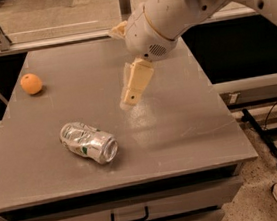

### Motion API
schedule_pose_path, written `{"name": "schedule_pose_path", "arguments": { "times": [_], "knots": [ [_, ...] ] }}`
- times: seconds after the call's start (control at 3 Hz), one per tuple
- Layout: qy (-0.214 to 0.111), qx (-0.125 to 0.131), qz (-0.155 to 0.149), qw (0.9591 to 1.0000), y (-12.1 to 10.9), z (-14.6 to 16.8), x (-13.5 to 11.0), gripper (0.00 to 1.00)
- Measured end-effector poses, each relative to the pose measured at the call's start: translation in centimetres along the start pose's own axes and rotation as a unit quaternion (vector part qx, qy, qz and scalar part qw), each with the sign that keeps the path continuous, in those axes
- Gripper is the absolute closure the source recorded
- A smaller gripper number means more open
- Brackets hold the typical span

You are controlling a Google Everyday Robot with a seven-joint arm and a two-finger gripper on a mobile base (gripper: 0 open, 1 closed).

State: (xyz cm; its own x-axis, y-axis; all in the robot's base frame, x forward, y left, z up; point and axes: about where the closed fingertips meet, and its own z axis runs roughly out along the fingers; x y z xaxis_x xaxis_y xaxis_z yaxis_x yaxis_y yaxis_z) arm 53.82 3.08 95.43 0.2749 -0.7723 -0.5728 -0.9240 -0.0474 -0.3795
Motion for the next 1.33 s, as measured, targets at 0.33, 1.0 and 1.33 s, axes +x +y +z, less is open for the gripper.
{"name": "schedule_pose_path", "arguments": {
  "times": [0.33,1.0,1.33],
  "knots": [
    [-0.042,0.008,-0.003,0.9991,-2.3,4.1,-1.7,0.0],
    [-0.139,0.017,0.005,0.9902,-8.2,14.9,-6.7,0.0],
    [-0.165,0.016,0.032,0.9857,-9.9,18.9,-9.7,0.0]
  ]
}}
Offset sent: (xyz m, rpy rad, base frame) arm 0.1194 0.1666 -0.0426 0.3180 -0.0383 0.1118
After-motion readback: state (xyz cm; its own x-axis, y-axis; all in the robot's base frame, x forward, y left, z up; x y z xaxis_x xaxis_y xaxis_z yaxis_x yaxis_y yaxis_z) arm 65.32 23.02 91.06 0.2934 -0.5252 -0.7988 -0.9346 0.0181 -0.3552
